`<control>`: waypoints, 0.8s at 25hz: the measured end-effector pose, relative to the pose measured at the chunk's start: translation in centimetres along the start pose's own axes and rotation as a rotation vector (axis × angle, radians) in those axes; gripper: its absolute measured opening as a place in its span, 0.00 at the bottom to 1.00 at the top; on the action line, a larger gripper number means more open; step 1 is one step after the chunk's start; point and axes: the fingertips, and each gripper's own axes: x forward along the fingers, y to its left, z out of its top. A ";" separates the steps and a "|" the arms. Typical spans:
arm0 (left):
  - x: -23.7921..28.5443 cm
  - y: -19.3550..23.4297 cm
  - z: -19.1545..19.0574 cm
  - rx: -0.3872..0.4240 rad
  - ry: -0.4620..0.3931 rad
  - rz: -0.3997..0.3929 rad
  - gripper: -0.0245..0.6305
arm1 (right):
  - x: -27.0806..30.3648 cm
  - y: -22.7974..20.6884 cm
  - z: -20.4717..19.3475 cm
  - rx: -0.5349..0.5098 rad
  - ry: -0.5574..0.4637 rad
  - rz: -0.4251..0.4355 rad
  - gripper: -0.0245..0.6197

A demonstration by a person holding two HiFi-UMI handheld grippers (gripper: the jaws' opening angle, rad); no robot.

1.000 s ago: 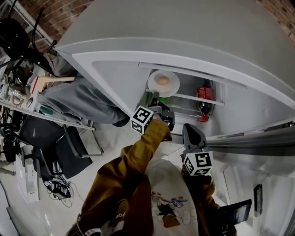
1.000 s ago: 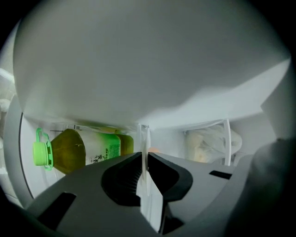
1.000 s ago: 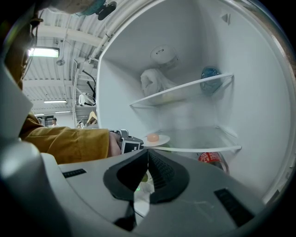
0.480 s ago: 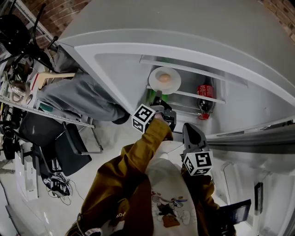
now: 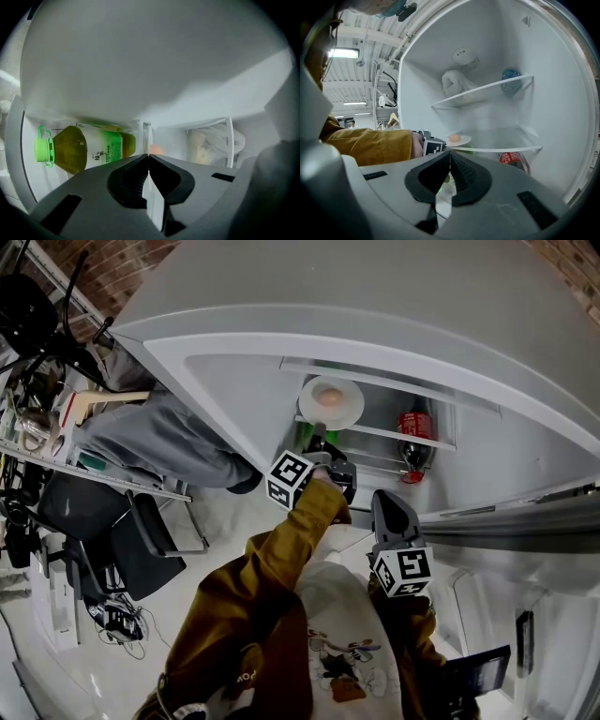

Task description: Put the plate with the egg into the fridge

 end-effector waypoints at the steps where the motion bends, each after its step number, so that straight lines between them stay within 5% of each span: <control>1: 0.1 0.0 0.0 -0.001 0.000 0.002 0.06 | 0.0 0.0 0.0 0.000 0.000 0.000 0.05; 20: -0.2 -0.4 0.0 0.053 0.021 0.003 0.07 | -0.2 0.4 0.3 -0.002 -0.010 0.000 0.05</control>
